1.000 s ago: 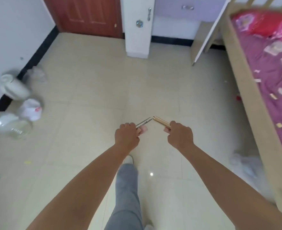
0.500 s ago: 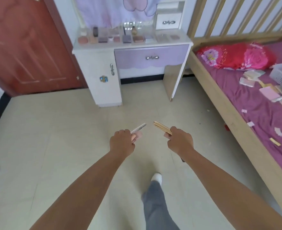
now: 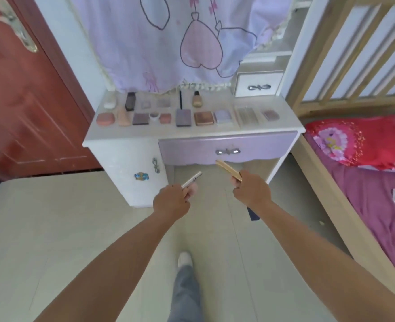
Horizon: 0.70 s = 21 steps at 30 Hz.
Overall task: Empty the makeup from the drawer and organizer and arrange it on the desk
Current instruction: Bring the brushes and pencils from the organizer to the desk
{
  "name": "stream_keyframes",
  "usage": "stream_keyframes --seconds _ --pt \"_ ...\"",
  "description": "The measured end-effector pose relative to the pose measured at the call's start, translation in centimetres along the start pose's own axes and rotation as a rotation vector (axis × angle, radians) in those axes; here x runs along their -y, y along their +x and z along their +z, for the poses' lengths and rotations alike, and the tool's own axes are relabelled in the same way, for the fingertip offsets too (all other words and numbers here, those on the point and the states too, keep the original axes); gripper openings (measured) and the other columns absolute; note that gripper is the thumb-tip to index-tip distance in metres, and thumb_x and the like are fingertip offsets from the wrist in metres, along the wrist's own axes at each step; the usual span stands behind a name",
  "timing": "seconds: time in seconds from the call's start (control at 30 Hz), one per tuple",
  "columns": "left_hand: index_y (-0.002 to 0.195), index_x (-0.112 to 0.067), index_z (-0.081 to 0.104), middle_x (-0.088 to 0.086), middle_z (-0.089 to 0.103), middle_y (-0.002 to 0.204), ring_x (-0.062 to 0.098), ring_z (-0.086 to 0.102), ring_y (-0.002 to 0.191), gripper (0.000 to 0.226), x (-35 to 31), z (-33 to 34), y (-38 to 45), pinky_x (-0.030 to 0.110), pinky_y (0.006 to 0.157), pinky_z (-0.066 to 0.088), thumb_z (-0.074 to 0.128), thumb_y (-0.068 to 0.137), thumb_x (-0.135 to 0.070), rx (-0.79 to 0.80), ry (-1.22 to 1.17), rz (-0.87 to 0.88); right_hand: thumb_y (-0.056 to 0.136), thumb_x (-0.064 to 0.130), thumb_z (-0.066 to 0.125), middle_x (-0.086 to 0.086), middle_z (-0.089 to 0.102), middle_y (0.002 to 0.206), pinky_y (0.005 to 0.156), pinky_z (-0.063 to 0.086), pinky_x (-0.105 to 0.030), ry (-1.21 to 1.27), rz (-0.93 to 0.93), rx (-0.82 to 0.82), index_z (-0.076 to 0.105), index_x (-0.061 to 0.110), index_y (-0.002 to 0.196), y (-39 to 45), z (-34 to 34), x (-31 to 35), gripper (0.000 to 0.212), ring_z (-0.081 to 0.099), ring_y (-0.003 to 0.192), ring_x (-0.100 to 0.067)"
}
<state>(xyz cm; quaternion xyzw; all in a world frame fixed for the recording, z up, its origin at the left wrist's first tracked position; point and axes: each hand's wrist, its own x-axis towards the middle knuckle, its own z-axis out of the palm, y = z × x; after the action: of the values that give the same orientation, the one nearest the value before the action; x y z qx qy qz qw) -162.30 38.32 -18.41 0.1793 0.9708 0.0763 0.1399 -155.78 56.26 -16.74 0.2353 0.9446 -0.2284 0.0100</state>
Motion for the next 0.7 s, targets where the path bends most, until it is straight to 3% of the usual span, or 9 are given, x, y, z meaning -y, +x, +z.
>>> stream_keyframes --seconds 0.1,0.2,0.3,0.43,0.53,0.6,0.7 --pt "0.112 -0.003 0.047 0.014 0.056 0.115 0.032 0.053 0.109 0.031 0.0 -2.7 9.6 0.035 0.082 0.044 0.045 0.090 -0.025 -0.023 -0.019 -0.002 0.087 0.012 0.046 -0.003 0.049 0.076 0.064 0.033 -0.028 0.031 0.025 -0.014 0.044 0.009 0.093 9.2 -0.9 1.4 0.006 0.051 0.079 -0.029" --pt "0.112 -0.003 0.048 0.014 0.056 0.115 0.032 0.053 0.108 0.032 -0.4 -5.6 18.5 0.035 0.082 0.044 0.047 0.088 -0.023 0.001 -0.031 0.010 0.083 0.011 0.053 0.002 0.039 0.064 0.056 0.032 -0.028 0.093 0.108 -0.008 0.038 0.008 0.084 18.0 -1.8 2.5 0.015 0.044 0.071 -0.025" --pt "0.109 -0.006 0.049 0.012 0.057 0.110 0.030 0.056 0.102 0.029 -1.4 -7.8 26.3 0.032 0.075 0.043 0.048 0.085 -0.022 0.017 -0.073 0.015 0.083 0.011 0.050 -0.001 0.041 0.063 0.046 0.029 -0.025 0.134 0.187 -0.019 0.040 0.008 0.081 25.9 -2.4 2.8 0.011 0.041 0.059 -0.021" --pt "0.106 -0.006 0.052 0.010 0.060 0.104 0.029 0.059 0.098 0.027 -3.9 -8.9 35.0 0.030 0.072 0.043 0.045 0.087 -0.024 0.062 -0.137 0.016 0.085 0.018 0.051 0.000 0.038 0.059 0.046 0.028 -0.024 0.202 0.314 0.023 0.039 0.011 0.069 34.4 -2.7 1.5 0.022 0.037 0.052 -0.014" --pt "0.102 -0.009 0.053 0.006 0.057 0.094 0.026 0.058 0.094 0.026 -6.2 -9.1 40.6 0.028 0.071 0.040 0.043 0.089 -0.029 0.128 -0.189 -0.032 0.083 0.017 0.053 0.001 0.041 0.060 0.046 0.028 -0.022 0.233 0.382 0.097 0.042 0.013 0.070 40.7 -2.6 0.0 0.018 0.040 0.051 -0.012" --pt "0.096 -0.013 0.052 0.001 0.051 0.084 0.022 0.055 0.084 0.018 -7.7 -8.9 44.0 0.025 0.066 0.039 0.047 0.086 -0.027 0.188 -0.208 -0.044 0.083 0.017 0.054 0.001 0.041 0.061 0.046 0.028 -0.021 0.238 0.408 0.148 0.038 0.015 0.065 44.7 -2.4 -0.7 0.024 0.042 0.053 -0.012" --pt "0.106 -0.007 0.052 -0.001 0.050 0.077 0.020 0.052 0.079 0.027 -10.0 -8.8 48.6 0.025 0.063 0.040 0.049 0.086 -0.025 0.261 -0.235 -0.071 0.084 0.020 0.054 0.000 0.043 0.064 0.052 0.034 -0.024 0.206 0.423 0.215 0.043 0.010 0.070 49.8 -2.0 -1.3 0.020 0.047 0.063 -0.019"
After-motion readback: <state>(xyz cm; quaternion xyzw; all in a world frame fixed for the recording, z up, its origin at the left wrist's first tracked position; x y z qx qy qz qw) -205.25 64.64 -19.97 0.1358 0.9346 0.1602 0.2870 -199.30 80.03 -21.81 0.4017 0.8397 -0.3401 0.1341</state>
